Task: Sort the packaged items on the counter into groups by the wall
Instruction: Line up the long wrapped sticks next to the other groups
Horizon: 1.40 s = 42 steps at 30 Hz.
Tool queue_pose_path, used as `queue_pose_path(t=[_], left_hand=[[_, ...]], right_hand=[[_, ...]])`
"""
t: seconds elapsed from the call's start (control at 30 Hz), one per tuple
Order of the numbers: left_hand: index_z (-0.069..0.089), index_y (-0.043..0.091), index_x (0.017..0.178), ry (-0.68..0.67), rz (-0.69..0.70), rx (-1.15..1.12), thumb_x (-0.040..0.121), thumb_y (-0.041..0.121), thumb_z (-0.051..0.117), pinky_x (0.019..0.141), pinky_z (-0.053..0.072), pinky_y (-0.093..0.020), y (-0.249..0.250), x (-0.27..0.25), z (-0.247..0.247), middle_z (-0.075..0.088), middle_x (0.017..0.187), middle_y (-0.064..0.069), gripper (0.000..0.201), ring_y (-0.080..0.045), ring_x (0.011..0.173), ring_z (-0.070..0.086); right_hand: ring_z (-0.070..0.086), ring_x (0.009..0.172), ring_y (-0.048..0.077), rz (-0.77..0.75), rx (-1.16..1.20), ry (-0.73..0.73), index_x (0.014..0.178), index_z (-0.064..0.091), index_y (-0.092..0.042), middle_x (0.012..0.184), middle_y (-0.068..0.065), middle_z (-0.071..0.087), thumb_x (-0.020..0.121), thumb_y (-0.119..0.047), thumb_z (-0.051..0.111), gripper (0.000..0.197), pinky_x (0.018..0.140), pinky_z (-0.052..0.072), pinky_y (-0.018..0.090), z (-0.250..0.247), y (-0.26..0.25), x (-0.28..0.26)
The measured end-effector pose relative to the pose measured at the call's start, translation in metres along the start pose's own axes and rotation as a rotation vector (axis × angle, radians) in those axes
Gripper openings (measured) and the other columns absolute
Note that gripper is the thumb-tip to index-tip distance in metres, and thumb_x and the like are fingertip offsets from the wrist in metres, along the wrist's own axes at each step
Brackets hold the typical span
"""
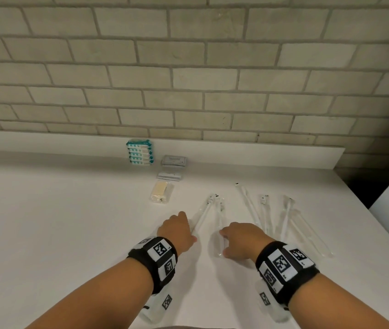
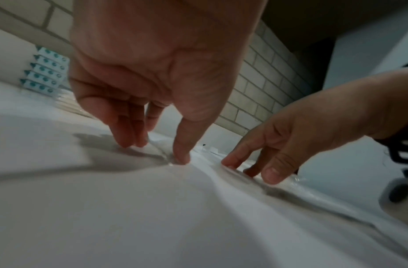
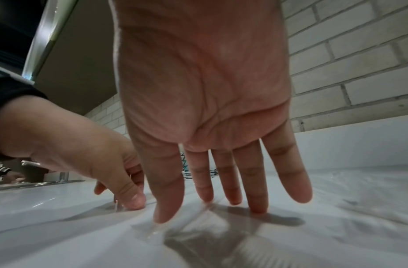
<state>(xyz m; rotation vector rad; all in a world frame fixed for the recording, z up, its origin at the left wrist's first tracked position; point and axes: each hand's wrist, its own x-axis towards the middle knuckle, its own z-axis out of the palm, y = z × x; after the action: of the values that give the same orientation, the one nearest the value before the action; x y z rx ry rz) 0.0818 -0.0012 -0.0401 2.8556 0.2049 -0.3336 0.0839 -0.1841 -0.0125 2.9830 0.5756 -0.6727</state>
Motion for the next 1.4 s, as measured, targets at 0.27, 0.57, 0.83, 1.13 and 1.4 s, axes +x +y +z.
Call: queue_pose_path(t=[0.27, 0.57, 0.83, 1.13, 1.4], left_hand=[[0.046, 0.014, 0.118, 0.046, 0.262, 0.029, 0.084, 0.04, 0.064, 0.083, 0.048, -0.033, 0.008, 0.001, -0.008, 0.053, 0.116, -0.003, 0.047, -0.024, 0.104, 0.055], [0.045, 0.019, 0.14, -0.078, 0.453, 0.106, 0.096, 0.029, 0.051, 0.112, 0.024, -0.028, -0.002, 0.01, -0.003, 0.031, 0.151, 0.005, 0.046, -0.018, 0.137, 0.033], [0.023, 0.011, 0.151, -0.122, 0.452, 0.021, 0.1, 0.016, 0.04, 0.119, 0.006, -0.03, -0.004, 0.042, -0.001, 0.012, 0.161, 0.001, 0.054, -0.014, 0.148, 0.011], [0.034, 0.009, 0.147, -0.056, 0.365, -0.193, 0.096, 0.014, 0.043, 0.112, 0.026, -0.022, 0.011, 0.108, -0.01, 0.022, 0.157, -0.001, 0.052, -0.015, 0.14, 0.034], [0.059, 0.009, 0.124, 0.023, 0.299, -0.289, 0.089, 0.013, 0.049, 0.095, 0.043, -0.024, 0.024, 0.151, -0.017, 0.045, 0.132, -0.001, 0.036, -0.02, 0.114, 0.056]], right_hand=[[0.056, 0.108, 0.023, -0.019, 0.062, -0.008, 0.128, 0.052, -0.025, 0.124, 0.0, 0.055, 0.087, -0.037, 0.05, 0.043, 0.083, 0.044, 0.029, -0.001, 0.007, -0.004], [0.037, 0.136, 0.023, 0.012, 0.083, -0.088, 0.15, 0.027, -0.017, 0.161, -0.005, 0.014, 0.091, -0.02, 0.043, 0.062, 0.111, 0.033, 0.04, -0.004, 0.006, 0.003], [0.014, 0.148, 0.025, 0.031, 0.075, -0.061, 0.154, 0.011, -0.023, 0.161, -0.002, 0.018, 0.094, -0.045, 0.046, 0.073, 0.118, 0.006, 0.057, -0.021, -0.002, 0.044], [0.015, 0.148, 0.022, 0.134, 0.178, -0.08, 0.153, 0.01, -0.031, 0.156, 0.001, 0.029, 0.091, -0.045, 0.049, 0.074, 0.115, 0.01, 0.062, -0.057, 0.015, 0.122], [-0.001, 0.15, 0.023, 0.172, 0.305, -0.047, 0.152, 0.01, -0.033, 0.162, 0.004, 0.009, 0.092, -0.031, 0.043, 0.068, 0.116, 0.003, 0.06, -0.074, 0.011, 0.157]])
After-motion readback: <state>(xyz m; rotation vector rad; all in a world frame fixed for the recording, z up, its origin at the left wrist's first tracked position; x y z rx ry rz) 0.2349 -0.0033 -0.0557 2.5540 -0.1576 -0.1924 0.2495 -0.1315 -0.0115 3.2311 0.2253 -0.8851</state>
